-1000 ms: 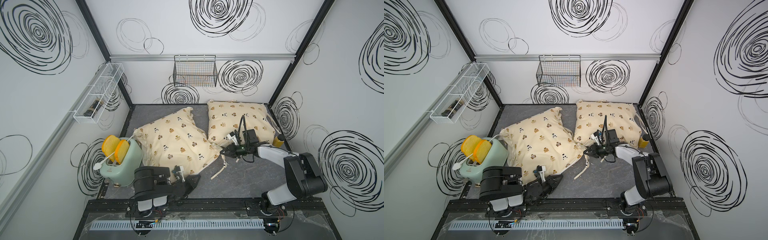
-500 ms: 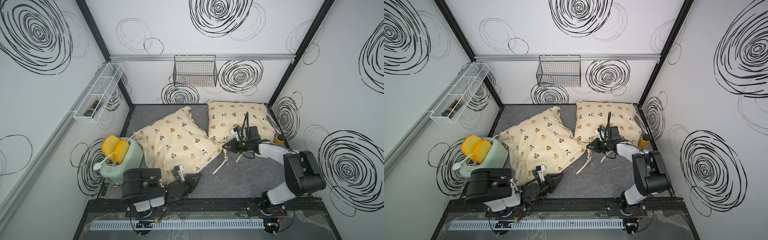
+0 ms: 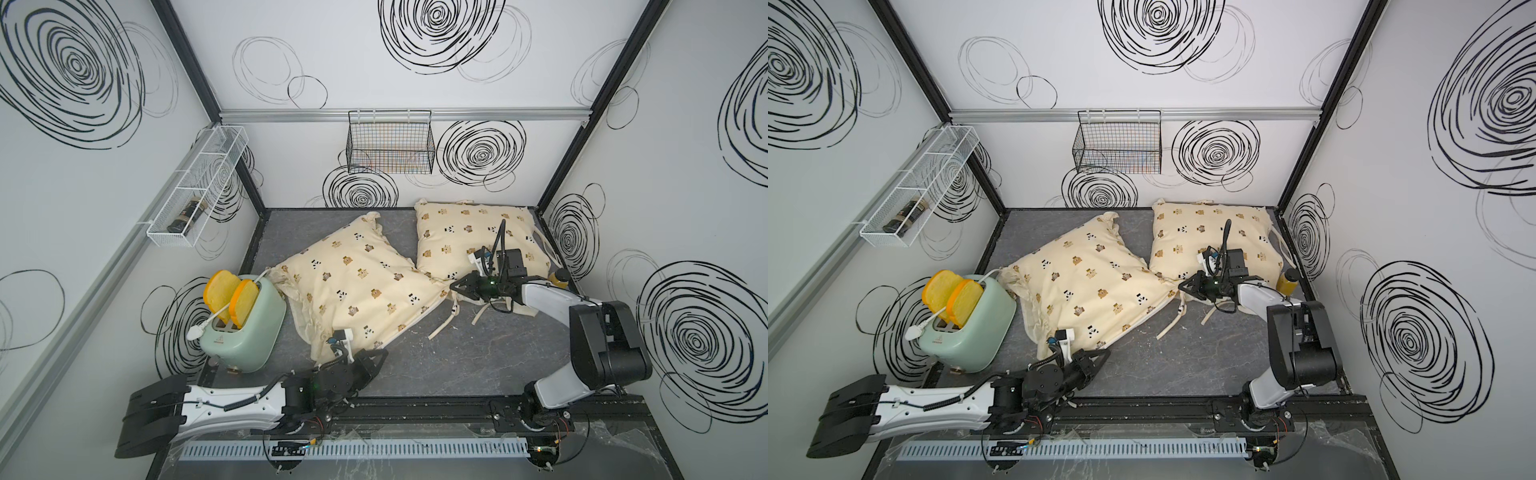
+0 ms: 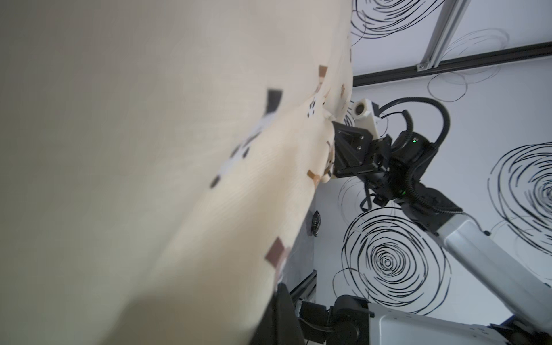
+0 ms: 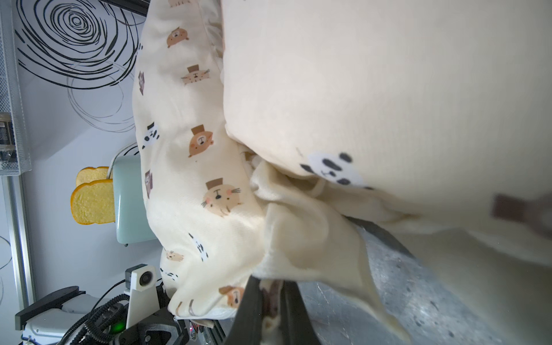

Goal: Zip up pillowcases
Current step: Zip the zipper on the pillowcase.

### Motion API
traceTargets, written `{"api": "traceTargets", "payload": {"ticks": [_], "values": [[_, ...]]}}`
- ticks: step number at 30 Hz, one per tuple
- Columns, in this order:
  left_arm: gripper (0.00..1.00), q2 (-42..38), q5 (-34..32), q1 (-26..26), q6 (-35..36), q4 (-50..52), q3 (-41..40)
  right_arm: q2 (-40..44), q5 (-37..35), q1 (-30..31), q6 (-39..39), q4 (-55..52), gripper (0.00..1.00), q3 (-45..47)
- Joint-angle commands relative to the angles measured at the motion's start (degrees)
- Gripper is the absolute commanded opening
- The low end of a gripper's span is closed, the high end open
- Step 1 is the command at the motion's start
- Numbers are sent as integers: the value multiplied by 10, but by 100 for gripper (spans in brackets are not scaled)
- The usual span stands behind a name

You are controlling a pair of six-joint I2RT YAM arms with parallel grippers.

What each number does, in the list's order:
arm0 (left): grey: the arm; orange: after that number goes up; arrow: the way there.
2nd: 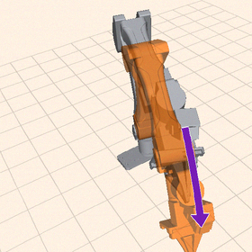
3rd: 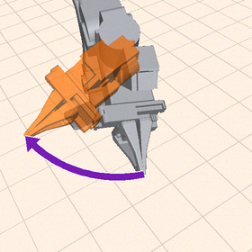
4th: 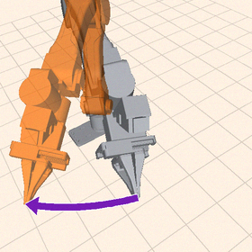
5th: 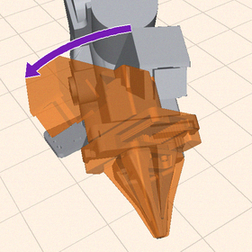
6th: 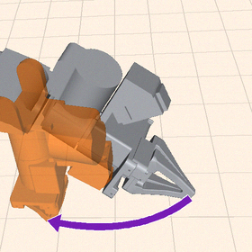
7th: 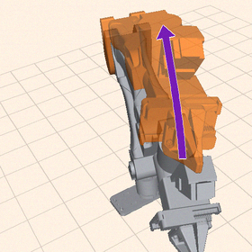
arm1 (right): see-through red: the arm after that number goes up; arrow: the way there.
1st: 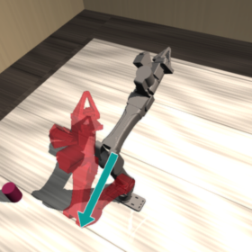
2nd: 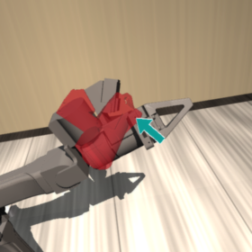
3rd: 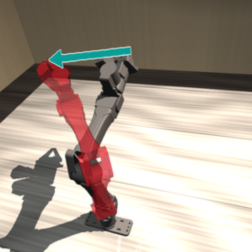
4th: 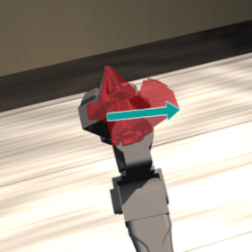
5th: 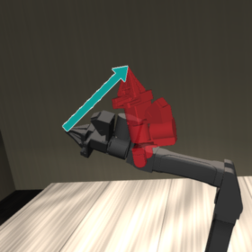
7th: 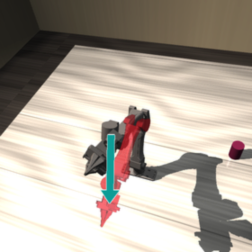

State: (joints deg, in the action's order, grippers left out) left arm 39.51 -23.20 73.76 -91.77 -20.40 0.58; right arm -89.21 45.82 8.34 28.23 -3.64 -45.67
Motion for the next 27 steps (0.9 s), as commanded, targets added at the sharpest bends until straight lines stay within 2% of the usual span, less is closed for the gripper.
{"api": "traceTargets", "payload": {"ticks": [1, 10, 17, 18, 19, 21, 24, 27], "values": [[0, -26, 21, 7, 0, 121, -42, -7, -25, -15, 4, 29, 0, -25], [0, -118, 25, -5, 10, 264, -25, -29, -35, -39, -14, 4, 0, -73], [0, -201, 35, -27, 30, 369, -8, -41, -34, -41, -13, 12, 0, -70], [5, -201, 41, -35, 38, 361, -8, -40, -32, -37, -12, 14, 0, -69], [22, -195, 52, -46, 47, 346, -8, -38, -33, -29, -12, 16, 0, -67], [47, -167, 67, -65, 72, 322, 2, -33, -41, -7, -16, 15, 0, -68], [66, -113, 61, -88, 131, 335, 58, -29, -64, 39, -25, -1, 0, -73], [83, -80, 85, -126, 196, 336, 109, -20, -98, 92, -27, -12, 0, -67]]}}
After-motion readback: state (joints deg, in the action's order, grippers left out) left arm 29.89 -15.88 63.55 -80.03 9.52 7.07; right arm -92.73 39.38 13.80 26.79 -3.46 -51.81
